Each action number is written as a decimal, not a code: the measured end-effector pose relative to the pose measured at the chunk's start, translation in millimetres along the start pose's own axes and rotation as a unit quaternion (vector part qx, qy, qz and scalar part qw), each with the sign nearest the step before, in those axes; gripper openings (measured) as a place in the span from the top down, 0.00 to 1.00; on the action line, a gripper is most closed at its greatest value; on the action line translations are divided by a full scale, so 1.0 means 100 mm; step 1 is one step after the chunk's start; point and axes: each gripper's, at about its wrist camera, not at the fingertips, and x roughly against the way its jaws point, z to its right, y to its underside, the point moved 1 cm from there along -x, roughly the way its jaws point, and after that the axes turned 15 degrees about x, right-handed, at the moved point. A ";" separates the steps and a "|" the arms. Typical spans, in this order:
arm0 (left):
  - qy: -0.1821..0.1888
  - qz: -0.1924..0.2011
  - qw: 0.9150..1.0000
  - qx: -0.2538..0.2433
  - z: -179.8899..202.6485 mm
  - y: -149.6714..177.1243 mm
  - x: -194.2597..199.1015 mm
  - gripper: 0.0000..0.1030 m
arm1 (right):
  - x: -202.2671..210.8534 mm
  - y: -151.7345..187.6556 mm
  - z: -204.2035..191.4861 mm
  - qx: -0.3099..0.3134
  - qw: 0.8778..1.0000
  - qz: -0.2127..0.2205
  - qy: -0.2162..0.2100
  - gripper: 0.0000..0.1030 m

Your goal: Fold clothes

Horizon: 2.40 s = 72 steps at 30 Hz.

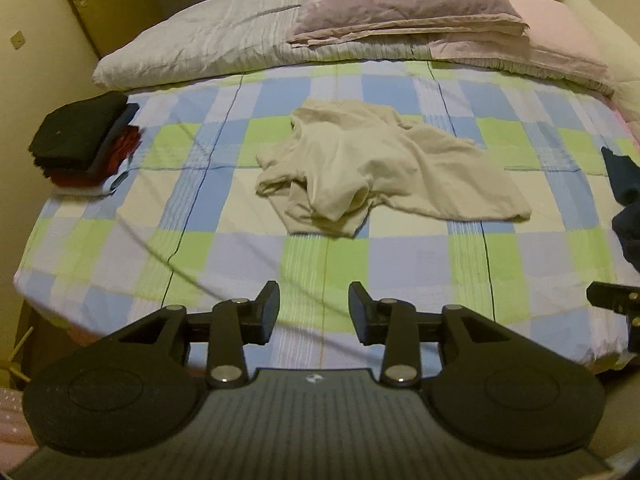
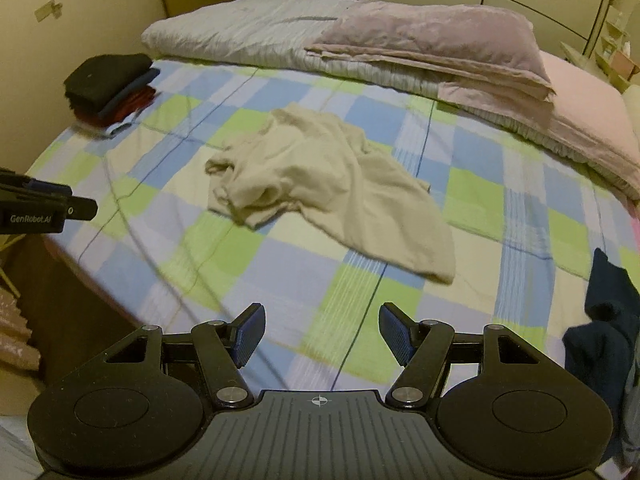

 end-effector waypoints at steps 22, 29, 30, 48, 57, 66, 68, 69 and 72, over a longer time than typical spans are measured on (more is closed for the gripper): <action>-0.012 0.008 1.000 0.022 -0.16 0.91 0.59 0.62 | 0.38 0.54 -0.46 0.006 1.000 0.020 0.002 0.35; -0.015 0.014 0.999 0.044 -0.33 0.86 0.58 0.61 | 0.35 0.41 -0.50 0.019 0.999 0.028 0.001 0.35; -0.015 0.014 0.999 0.048 -0.35 0.86 0.57 0.61 | 0.34 0.39 -0.50 0.022 0.999 0.029 0.002 0.35; 0.008 0.006 0.998 0.058 -0.85 0.04 -0.21 0.61 | -0.21 -0.14 -0.17 -0.028 0.999 0.030 0.028 0.35; 0.051 -0.018 0.998 0.023 -1.42 -0.79 -0.97 0.61 | -0.90 -0.80 -0.16 -0.059 0.995 -0.013 0.076 0.36; 0.090 -0.047 0.995 -0.016 -1.87 -1.36 -1.69 0.61 | -1.52 -1.38 -0.59 -0.067 0.993 -0.041 0.087 0.36; 0.095 -0.057 0.994 -0.022 -1.92 -1.40 -1.84 0.61 | -1.66 -1.46 -0.67 -0.069 0.993 -0.047 0.087 0.36; 0.098 -0.062 0.993 -0.025 -1.95 -1.43 -1.92 0.61 | -1.74 -1.50 -0.71 -0.070 0.993 -0.051 0.085 0.36; 0.102 -0.078 0.991 -0.028 -2.03 -1.45 -2.11 0.61 | -2.01 -1.59 -0.81 -0.066 0.993 -0.063 0.081 0.36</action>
